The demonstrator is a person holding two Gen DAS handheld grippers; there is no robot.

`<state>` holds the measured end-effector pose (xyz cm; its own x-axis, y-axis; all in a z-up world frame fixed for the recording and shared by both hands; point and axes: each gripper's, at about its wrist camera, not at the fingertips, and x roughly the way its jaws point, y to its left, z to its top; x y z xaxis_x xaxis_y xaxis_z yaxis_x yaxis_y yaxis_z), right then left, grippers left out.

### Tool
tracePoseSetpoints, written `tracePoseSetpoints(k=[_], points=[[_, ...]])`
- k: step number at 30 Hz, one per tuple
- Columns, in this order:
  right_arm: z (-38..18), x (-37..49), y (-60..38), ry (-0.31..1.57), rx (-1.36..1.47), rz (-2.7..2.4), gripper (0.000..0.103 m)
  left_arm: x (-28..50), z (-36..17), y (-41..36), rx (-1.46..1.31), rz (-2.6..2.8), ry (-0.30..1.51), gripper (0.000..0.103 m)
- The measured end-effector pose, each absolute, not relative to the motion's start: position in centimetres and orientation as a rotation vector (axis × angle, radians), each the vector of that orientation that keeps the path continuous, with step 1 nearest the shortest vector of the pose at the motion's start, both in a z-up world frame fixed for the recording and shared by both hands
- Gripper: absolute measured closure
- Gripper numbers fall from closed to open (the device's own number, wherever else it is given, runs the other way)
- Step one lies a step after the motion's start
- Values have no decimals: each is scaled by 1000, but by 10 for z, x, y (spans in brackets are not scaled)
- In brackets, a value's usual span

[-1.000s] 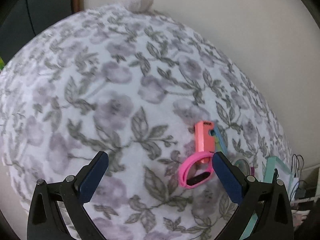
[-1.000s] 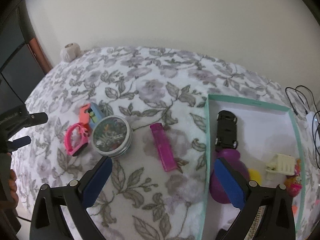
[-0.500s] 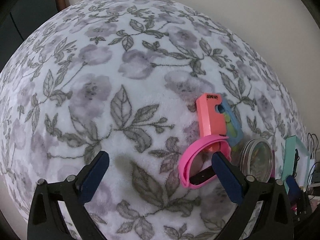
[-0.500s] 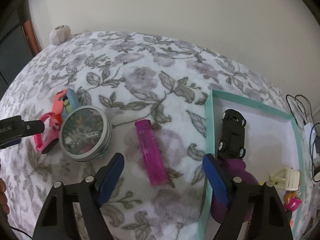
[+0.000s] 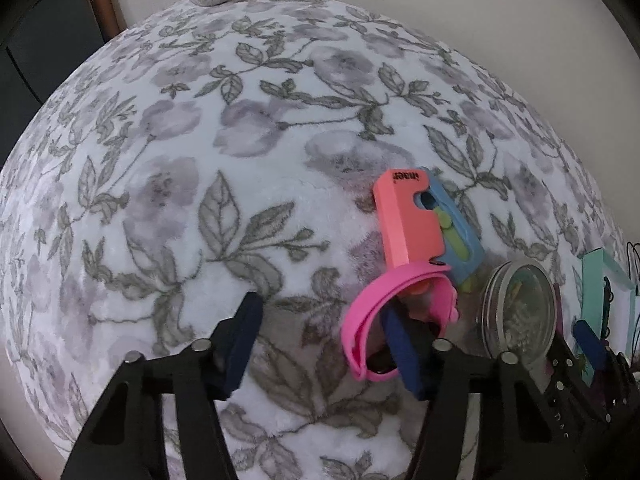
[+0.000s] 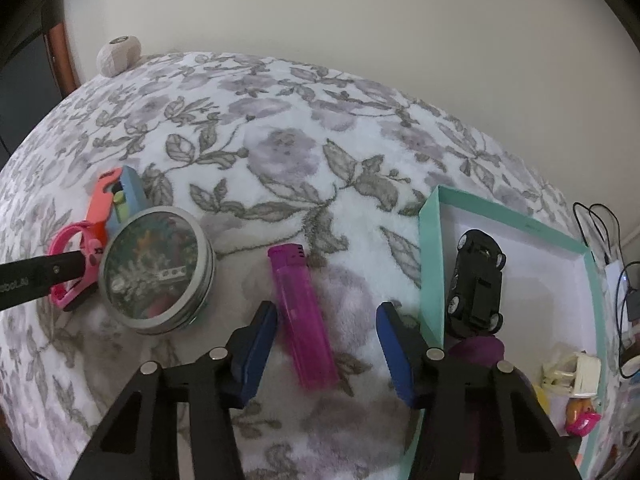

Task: Organize rigid objects
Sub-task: 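Close the left tool on the pink band while the right tool grips the pink lighter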

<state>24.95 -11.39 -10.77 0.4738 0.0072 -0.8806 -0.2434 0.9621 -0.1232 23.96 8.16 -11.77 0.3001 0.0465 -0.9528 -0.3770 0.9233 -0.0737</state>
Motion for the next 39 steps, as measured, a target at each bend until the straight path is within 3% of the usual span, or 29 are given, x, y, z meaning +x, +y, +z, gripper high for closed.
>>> tracePoseSetpoints(k=[4, 6, 12, 16, 23, 39], points=[[-109, 250, -112, 1066, -228, 154, 48, 237, -115, 83, -287, 291, 1229, 48], [-109, 251, -114, 1070, -206, 156, 50, 237, -113, 83, -276, 284, 1224, 56], [-108, 246, -116, 1082, -142, 195, 73, 241, -113, 78, -274, 257, 1217, 75], [-108, 240, -115, 1087, -134, 220, 82, 241, -114, 79, -288, 247, 1214, 80], [-106, 230, -126, 1126, -87, 277, 82, 234, -114, 85, -331, 260, 1200, 93], [-85, 226, -136, 1104, -54, 290, 82, 219, -84, 99, -367, 286, 1116, 93]])
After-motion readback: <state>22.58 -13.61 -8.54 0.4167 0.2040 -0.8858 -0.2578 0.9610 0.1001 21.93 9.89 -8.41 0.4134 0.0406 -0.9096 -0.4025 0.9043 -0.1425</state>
